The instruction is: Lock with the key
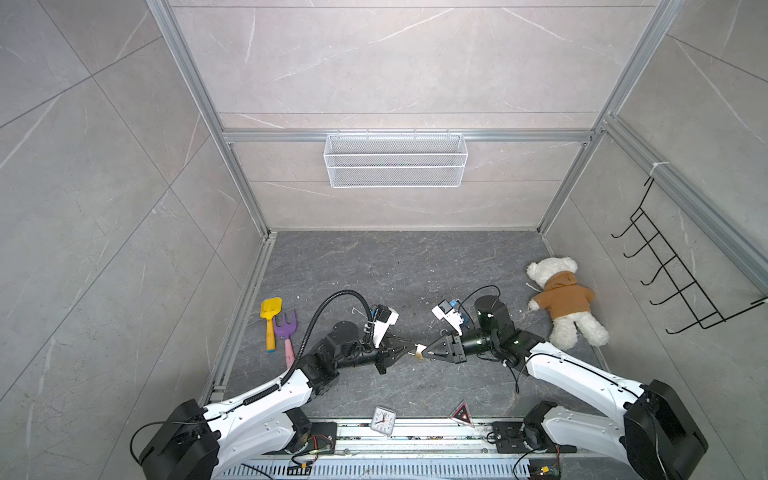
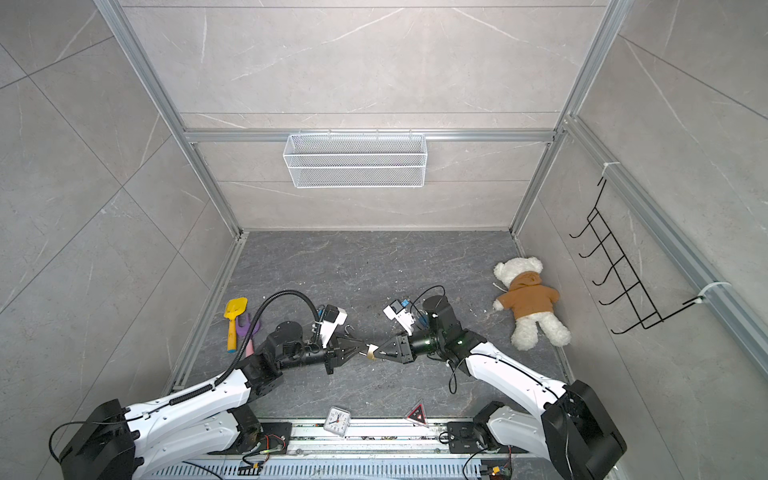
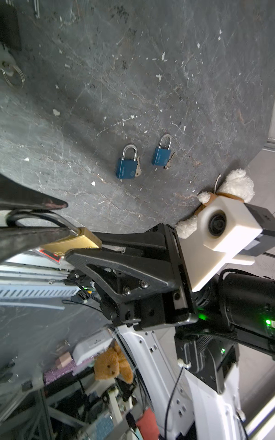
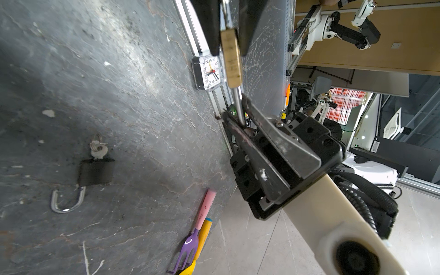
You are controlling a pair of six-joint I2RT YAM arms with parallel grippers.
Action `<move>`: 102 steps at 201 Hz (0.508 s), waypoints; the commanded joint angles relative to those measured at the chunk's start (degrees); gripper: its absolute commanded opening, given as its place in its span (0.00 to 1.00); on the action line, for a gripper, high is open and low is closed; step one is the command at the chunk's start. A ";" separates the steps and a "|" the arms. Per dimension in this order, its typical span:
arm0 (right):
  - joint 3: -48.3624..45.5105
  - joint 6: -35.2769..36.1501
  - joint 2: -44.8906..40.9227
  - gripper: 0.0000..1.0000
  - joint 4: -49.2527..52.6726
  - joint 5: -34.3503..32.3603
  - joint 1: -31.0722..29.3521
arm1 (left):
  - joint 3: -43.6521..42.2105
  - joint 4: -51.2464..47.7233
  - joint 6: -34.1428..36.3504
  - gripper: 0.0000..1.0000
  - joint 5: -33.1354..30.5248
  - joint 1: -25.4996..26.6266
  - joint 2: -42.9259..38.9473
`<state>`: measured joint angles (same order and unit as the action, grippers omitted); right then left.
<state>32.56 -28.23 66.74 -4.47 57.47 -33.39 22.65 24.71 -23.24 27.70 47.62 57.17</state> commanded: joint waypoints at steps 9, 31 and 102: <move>0.93 1.50 -0.04 0.00 0.24 -2.23 -0.63 | 0.55 8.60 -1.32 0.00 3.84 0.88 1.46; 0.94 1.22 -0.17 0.00 -1.91 -1.38 -0.63 | 0.45 11.91 -4.43 0.00 3.59 0.89 2.78; -1.75 -6.47 -0.49 0.17 -18.22 1.72 -0.61 | -3.92 26.37 -17.74 0.00 -8.34 0.90 6.85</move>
<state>30.92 -30.37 66.63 -9.91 56.66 -32.21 18.52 40.53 -35.77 25.50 47.27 62.37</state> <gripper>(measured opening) 0.157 0.118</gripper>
